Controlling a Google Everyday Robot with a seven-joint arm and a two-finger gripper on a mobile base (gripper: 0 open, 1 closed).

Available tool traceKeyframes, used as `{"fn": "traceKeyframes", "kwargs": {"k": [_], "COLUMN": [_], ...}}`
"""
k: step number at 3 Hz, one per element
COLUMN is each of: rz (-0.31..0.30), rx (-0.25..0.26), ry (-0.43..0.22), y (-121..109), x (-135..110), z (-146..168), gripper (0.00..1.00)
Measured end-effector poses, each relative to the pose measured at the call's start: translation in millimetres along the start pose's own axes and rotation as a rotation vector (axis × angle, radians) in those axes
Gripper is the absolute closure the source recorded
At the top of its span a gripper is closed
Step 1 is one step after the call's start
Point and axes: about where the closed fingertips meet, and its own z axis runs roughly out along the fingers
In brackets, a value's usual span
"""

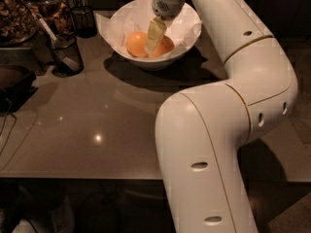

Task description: Pick orange from white bowl

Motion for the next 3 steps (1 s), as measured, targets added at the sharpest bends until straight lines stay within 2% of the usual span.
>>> {"fn": "traceKeyframes", "kwargs": {"k": [3], "rz": [0.054], "rx": [-0.034], "ry": [0.049], "y": [-12], "x": [28], "z": [35], "gripper": [0.18]}}
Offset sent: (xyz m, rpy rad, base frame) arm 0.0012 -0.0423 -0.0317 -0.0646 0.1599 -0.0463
